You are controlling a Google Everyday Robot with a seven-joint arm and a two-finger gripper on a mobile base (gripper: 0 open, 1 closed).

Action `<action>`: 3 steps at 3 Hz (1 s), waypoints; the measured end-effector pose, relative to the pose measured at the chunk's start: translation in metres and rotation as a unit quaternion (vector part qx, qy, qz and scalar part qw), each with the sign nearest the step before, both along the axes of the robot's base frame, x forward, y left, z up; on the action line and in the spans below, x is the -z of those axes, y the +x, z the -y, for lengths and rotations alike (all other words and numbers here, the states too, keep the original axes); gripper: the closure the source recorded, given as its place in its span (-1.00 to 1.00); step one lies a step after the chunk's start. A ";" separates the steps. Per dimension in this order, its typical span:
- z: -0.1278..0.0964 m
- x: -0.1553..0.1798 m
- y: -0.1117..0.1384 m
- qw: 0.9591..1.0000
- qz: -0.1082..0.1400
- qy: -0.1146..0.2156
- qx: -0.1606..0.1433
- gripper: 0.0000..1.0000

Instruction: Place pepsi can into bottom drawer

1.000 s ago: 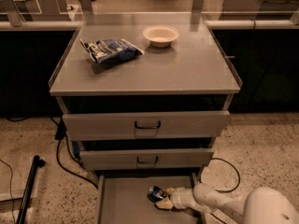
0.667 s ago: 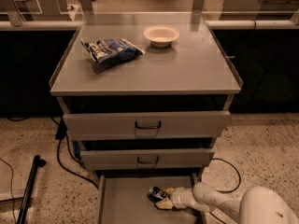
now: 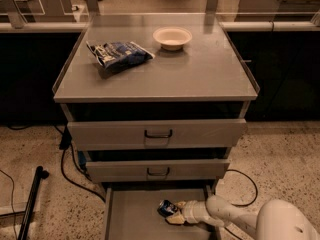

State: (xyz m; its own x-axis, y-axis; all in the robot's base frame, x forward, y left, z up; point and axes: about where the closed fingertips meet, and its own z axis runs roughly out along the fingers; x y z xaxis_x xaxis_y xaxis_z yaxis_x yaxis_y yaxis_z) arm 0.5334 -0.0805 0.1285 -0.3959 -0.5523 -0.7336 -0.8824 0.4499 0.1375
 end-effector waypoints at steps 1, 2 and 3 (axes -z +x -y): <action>0.000 0.000 0.000 1.000 0.000 0.000 0.000 -0.28; 0.000 0.000 0.000 1.000 0.000 0.000 0.000 -0.76; 0.000 0.000 0.000 1.000 0.000 0.000 0.000 -1.00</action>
Offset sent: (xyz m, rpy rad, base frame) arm 0.0000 0.0000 0.0000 0.0000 0.0000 0.0000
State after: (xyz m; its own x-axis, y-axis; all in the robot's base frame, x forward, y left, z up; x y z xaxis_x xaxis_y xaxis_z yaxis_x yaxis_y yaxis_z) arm 0.5333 -0.0804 0.1284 -0.3959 -0.5523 -0.7336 -0.8825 0.4498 0.1376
